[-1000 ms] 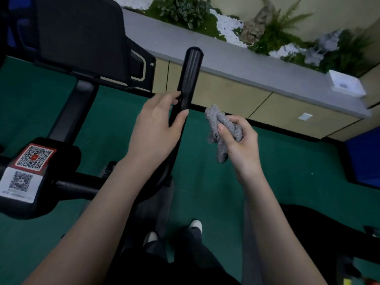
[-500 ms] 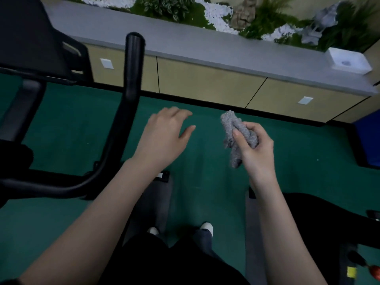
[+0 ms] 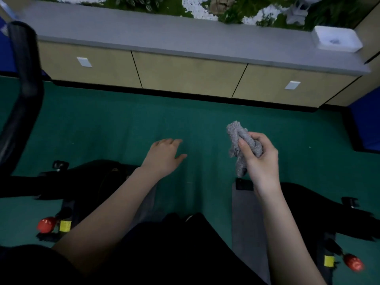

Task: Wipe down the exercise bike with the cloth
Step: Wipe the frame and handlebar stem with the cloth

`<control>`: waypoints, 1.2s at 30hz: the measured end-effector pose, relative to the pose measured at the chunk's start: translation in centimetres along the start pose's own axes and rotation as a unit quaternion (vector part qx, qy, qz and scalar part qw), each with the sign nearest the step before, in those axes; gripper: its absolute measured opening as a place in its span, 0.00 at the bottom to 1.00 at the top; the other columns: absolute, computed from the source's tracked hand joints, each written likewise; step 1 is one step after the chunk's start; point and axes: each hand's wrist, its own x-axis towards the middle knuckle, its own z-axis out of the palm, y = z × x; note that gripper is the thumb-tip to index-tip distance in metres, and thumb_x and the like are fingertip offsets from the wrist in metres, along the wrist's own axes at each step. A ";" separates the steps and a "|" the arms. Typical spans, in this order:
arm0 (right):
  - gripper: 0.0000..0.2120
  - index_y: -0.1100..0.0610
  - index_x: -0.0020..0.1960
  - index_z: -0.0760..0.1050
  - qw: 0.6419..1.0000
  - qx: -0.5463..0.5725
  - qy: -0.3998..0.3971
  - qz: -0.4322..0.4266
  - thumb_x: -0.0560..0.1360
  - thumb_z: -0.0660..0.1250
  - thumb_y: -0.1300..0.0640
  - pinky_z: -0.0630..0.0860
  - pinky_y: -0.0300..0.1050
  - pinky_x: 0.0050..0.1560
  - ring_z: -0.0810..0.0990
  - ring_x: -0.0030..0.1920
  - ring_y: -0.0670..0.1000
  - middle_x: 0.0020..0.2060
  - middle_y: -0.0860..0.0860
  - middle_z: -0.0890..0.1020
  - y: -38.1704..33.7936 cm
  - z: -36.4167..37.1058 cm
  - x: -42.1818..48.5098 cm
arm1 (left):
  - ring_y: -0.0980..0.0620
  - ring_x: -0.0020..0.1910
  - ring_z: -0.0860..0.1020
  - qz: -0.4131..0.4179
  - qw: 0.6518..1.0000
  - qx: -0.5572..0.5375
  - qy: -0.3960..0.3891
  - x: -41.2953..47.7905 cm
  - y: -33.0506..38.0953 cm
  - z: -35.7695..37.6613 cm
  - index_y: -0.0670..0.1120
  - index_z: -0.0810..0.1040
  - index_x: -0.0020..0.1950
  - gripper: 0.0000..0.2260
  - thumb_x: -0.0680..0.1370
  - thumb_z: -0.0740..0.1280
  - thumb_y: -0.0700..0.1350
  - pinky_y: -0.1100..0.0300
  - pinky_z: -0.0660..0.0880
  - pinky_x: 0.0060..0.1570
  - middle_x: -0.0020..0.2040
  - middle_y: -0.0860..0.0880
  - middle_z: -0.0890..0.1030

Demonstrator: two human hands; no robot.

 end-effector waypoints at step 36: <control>0.07 0.49 0.51 0.76 0.964 -0.074 -0.246 -0.069 0.76 0.69 0.59 0.70 0.25 0.41 0.77 0.40 0.32 0.44 0.40 0.80 -4.2 16.8 34.3 | 0.46 0.71 0.64 -0.277 0.955 -0.098 -0.050 25.5 -11.4 -3.7 0.47 0.64 0.74 0.29 0.79 0.54 0.64 0.50 0.57 0.69 0.71 0.45 0.70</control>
